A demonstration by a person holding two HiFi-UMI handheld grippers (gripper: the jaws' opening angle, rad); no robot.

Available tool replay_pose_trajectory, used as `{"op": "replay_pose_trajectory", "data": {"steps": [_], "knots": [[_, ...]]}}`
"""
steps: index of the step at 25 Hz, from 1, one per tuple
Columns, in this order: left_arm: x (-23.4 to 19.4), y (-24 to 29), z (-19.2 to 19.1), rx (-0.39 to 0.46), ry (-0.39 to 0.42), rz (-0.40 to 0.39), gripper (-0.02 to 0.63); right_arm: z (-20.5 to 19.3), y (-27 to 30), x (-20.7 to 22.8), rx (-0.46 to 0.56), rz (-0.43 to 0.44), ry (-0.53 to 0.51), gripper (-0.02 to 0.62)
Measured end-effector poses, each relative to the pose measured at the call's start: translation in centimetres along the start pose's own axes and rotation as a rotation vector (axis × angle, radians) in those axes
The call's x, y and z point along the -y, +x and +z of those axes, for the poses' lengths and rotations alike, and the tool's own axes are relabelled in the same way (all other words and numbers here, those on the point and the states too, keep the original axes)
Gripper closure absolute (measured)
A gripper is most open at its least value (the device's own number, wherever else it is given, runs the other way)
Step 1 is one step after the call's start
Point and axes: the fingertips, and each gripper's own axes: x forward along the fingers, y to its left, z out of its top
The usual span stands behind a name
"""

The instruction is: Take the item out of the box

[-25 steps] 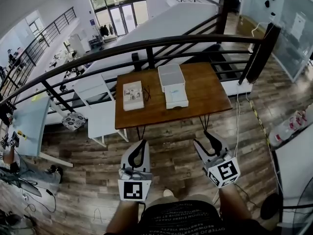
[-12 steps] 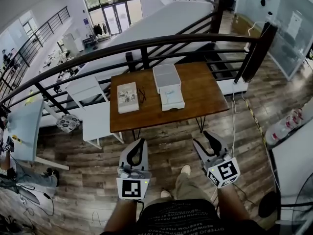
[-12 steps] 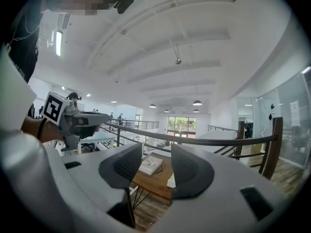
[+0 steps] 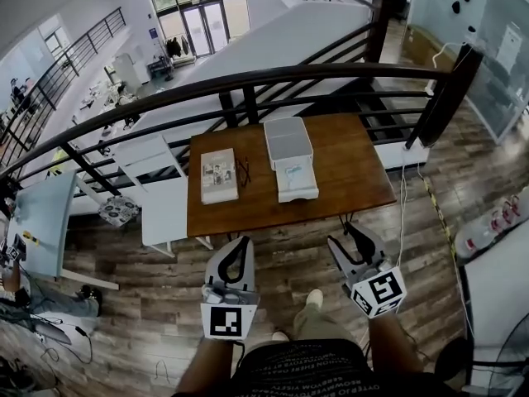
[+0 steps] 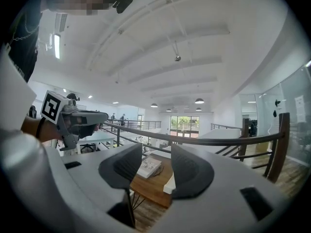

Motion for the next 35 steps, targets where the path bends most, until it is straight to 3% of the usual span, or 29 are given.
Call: {"op": "replay_pose_trajectory", "data": {"steps": [17, 29, 35], "knots": [[-1.2, 11.1, -2.1, -0.059, -0.045, 0.039, 0.601, -1.0, 7.3, 7.8, -0.045, 0.068, 0.024, 0.413], [1.1, 19.2, 0.0, -0.019, -0.018, 0.086, 0.601, -0.6, 10.1, 15.7, -0.02, 0.14, 0.015, 0.413], [1.5, 21.0, -1.2, -0.063, -0.006, 0.118, 0.601, -2.1, 11.7, 18.5, -0.029, 0.165, 0.038, 0.413]]}}
